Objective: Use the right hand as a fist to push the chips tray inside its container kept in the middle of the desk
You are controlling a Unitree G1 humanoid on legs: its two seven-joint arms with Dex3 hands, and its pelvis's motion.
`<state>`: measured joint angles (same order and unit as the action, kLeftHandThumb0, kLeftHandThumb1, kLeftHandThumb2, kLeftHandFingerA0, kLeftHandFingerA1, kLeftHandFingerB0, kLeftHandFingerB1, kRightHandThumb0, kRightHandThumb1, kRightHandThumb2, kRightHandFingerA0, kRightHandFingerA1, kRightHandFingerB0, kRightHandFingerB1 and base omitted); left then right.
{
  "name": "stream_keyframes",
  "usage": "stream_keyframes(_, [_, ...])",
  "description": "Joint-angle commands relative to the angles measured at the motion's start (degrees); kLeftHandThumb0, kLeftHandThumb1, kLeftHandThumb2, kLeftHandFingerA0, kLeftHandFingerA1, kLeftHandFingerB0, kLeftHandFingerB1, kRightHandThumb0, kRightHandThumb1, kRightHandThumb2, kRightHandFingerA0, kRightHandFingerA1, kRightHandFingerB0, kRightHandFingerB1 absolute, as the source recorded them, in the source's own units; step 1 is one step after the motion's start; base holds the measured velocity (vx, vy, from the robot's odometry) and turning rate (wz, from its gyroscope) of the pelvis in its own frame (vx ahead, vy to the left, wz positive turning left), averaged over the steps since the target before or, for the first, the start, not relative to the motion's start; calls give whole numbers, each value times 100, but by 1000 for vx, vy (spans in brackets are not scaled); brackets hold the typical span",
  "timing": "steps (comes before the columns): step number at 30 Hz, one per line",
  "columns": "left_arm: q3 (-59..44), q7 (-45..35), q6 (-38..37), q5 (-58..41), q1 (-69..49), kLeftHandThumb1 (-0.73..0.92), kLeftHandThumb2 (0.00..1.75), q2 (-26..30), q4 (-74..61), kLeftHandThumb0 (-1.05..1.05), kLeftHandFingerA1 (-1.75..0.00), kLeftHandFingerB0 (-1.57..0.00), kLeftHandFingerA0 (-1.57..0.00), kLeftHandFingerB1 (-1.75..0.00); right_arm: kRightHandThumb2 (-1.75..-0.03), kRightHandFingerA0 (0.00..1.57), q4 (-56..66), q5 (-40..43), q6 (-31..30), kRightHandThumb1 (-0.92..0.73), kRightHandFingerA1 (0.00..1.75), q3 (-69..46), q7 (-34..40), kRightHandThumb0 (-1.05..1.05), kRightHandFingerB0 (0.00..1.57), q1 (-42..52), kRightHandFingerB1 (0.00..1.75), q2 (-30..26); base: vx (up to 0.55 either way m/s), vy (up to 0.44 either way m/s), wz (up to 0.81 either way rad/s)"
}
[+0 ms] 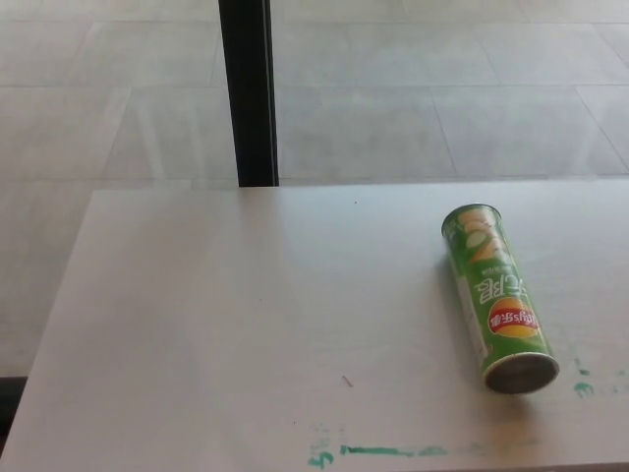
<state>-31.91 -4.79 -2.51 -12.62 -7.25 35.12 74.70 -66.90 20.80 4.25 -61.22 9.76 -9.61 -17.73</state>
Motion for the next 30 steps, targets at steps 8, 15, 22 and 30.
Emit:
stream_keyframes(8, [68, 25, -25, 8, -22, 92, 71, 74, -3, -74, -64, -48, -57, -50, -68, 54, -14, 615, 140, -92, 128, 365, 208, -72, 58, 91, 84, -49, 0, 0, 0])
stream_keyframes(15, [71, -49, -60, -42, -127, 92, 70, 154, -42, -75, -63, -47, -57, -49, -71, 56, -2, 536, 201, -92, 126, 789, 127, -72, 56, 305, 77, 41, 0, 0, 0])
stream_keyframes(22, [213, -46, -46, 66, -106, 92, 72, 188, 8, -75, -66, -45, -56, -50, -70, 55, 100, 840, 236, -92, 141, 821, 65, -72, 59, 452, 91, 73, 0, 0, 0])
stream_keyframes(30, [217, -30, -29, 14, -81, 92, 73, 167, -30, -74, -65, -47, -57, -51, -73, 55, 4, 1064, 146, -92, 131, 785, 66, -72, 59, 367, 93, -2, 0, 0, 0])
